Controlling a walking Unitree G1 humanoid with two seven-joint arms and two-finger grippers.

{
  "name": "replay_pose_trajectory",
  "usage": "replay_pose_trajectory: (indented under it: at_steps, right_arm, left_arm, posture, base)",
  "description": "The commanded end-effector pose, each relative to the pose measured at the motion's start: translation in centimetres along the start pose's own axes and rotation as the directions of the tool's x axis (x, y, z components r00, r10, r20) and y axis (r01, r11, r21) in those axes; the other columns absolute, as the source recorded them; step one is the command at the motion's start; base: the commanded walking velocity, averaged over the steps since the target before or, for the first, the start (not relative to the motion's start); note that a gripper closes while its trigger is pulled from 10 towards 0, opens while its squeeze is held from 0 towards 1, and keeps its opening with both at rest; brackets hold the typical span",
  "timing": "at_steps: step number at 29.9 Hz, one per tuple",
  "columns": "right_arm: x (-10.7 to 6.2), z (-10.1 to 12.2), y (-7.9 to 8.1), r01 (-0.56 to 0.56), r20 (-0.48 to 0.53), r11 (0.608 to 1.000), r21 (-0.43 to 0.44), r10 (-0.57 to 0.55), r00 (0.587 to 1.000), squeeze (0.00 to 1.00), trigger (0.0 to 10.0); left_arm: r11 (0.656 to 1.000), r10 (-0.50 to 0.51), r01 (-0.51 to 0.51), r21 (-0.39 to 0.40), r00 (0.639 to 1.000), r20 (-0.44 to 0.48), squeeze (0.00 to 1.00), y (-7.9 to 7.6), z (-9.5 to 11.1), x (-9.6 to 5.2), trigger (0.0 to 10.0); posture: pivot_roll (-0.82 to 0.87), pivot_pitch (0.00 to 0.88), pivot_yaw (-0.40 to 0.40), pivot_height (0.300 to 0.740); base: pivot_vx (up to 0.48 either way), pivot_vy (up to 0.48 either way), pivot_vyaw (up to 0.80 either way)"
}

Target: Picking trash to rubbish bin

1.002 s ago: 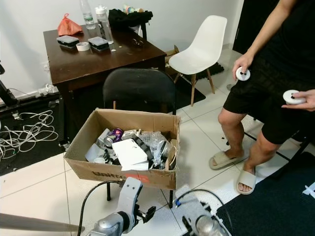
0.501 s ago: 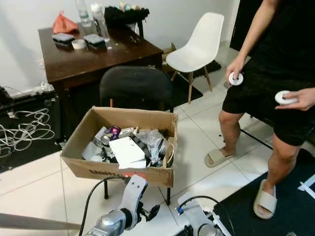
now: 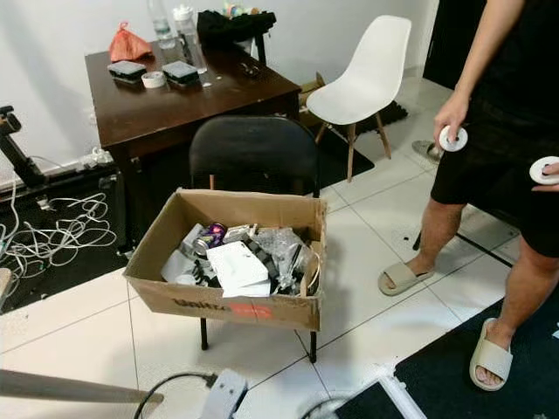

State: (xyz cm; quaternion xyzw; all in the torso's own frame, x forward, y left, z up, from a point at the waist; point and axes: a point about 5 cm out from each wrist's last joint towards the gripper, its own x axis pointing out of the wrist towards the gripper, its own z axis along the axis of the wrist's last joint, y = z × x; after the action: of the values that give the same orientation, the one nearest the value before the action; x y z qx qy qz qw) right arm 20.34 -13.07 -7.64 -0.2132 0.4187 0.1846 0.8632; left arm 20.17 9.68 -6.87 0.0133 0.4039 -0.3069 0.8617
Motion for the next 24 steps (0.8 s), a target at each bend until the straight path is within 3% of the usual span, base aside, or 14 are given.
replay_pose_trajectory:
  at_steps: [1, 4, 5, 6, 9, 10, 11, 14, 18, 21, 24]
  right_arm:
    - [-0.2, -1.4, 0.8, -0.012, -0.055, 0.999, 0.034, 0.014, 0.998, 0.00, 10.0]
    - [0.0, 0.1, -0.1, 0.005, -0.010, 1.000, -0.014, -0.005, 1.000, 0.00, 10.0]
    - [0.1, 0.8, -0.7, 0.013, 0.006, 0.998, -0.063, -0.013, 1.000, 0.00, 10.0]
    - [0.3, 2.5, -2.2, 0.048, 0.048, 0.996, -0.076, -0.044, 0.998, 0.00, 10.0]
    - [0.3, 3.2, -2.8, 0.060, 0.067, 0.994, -0.087, -0.054, 0.996, 0.00, 10.0]
    - [0.3, 4.5, -4.0, 0.090, 0.095, 0.990, -0.106, -0.080, 0.992, 0.00, 10.0]
    - [0.3, 4.5, -4.0, 0.090, 0.095, 0.990, -0.106, -0.080, 0.992, 0.00, 10.0]
    - [0.1, 6.9, -6.3, 0.138, 0.142, 0.986, -0.094, -0.124, 0.982, 0.00, 10.0]
    - [-0.1, 7.9, -7.2, 0.154, 0.155, 0.982, -0.107, -0.137, 0.978, 0.00, 10.0]
    - [-0.6, 9.3, -9.2, 0.171, 0.183, 0.984, 0.043, -0.176, 0.967, 0.00, 10.0]
    - [-0.8, 10.2, -9.8, 0.165, 0.209, 0.981, 0.103, -0.184, 0.960, 0.00, 10.0]
  left_arm:
    - [1.000, -0.016, 0.017, 0.011, 0.998, -0.061, 0.00, -0.1, -1.7, -0.4, 10.0]
    - [1.000, -0.010, 0.010, 0.007, 0.999, -0.041, 0.00, -0.1, -1.1, -0.3, 10.0]
    - [1.000, 0.017, -0.017, -0.001, 1.000, 0.005, 0.00, 0.5, 0.2, -0.1, 10.0]
    - [0.998, 0.058, -0.057, -0.016, 0.995, 0.077, 0.00, 1.6, 2.9, 0.0, 10.0]
    - [0.998, 0.067, -0.065, -0.023, 0.992, 0.105, 0.00, 1.9, 3.8, 0.0, 10.0]
    - [0.998, 0.069, -0.067, -0.023, 0.988, 0.140, 0.00, 2.1, 5.4, 0.1, 10.0]
    - [0.998, 0.069, -0.067, -0.023, 0.988, 0.140, 0.00, 2.1, 5.4, 0.1, 10.0]
    - [0.998, 0.061, -0.062, -0.003, 0.976, 0.207, 0.00, 2.3, 8.1, 0.2, 10.0]
    - [0.996, 0.082, -0.085, 0.001, 0.966, 0.246, 0.00, 2.8, 9.7, 0.1, 10.0]
    - [0.990, 0.127, -0.140, 0.024, 0.945, 0.300, 0.00, 4.3, 12.2, -0.7, 10.0]
    - [0.988, 0.147, -0.151, -0.016, 0.927, 0.344, 0.00, 5.2, 13.6, -1.3, 10.0]
  posture:
    - [-0.14, 0.218, 0.144, 0.740]
    - [-0.13, 0.243, 0.123, 0.740]
    - [-0.12, 0.231, 0.109, 0.740]
    - [-0.13, 0.207, 0.098, 0.740]
    - [-0.12, 0.209, 0.096, 0.740]
    - [-0.13, 0.181, 0.084, 0.740]
    - [-0.13, 0.181, 0.084, 0.740]
    - [-0.13, 0.162, 0.055, 0.740]
    - [-0.13, 0.156, 0.027, 0.740]
    - [-0.13, 0.137, 0.001, 0.740]
    - [-0.13, 0.140, 0.013, 0.740]
  base:
    - [0.000, 0.000, 0.00]
    - [0.000, 0.000, 0.00]
    - [0.000, 0.000, 0.00]
    - [0.000, 0.000, 0.00]
    - [0.000, 0.000, 0.00]
    - [0.000, 0.000, 0.00]
    - [0.000, 0.000, 0.00]
    - [0.000, 0.000, 0.00]
    - [0.000, 0.000, 0.00]
    - [0.000, 0.000, 0.00]
    - [0.000, 0.000, 0.00]
